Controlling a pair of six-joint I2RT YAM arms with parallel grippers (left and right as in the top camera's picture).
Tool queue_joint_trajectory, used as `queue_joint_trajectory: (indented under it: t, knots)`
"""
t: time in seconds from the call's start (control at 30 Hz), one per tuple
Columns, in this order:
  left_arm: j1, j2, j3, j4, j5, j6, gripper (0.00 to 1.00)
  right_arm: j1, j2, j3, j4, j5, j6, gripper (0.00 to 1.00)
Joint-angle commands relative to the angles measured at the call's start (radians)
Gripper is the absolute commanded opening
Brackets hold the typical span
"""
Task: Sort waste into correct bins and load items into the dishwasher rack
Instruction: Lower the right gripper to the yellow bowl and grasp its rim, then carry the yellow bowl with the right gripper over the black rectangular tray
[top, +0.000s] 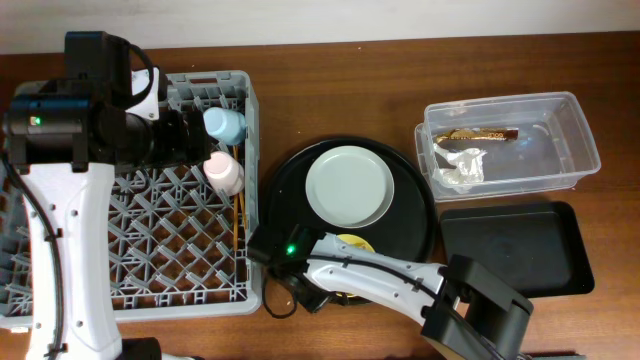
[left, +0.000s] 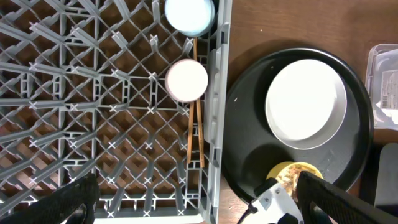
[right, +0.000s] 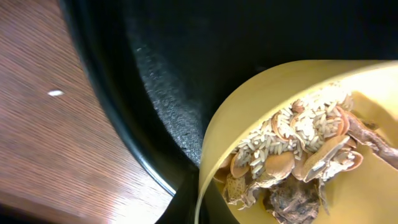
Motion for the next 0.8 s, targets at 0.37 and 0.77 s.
queue_joint_trajectory:
  t: [0.37, 0.77]
  knots:
    - [0.002, 0.005, 0.005, 0.002, -0.004, -0.009, 0.99, -0.233, -0.143, 0.303, -0.317, 0.068, 0.009, 0.04]
    - [0.002, 0.005, 0.005, 0.002, -0.004, -0.009, 0.99, -0.876, -0.382, 0.302, -0.346, -0.249, -0.141, 0.04]
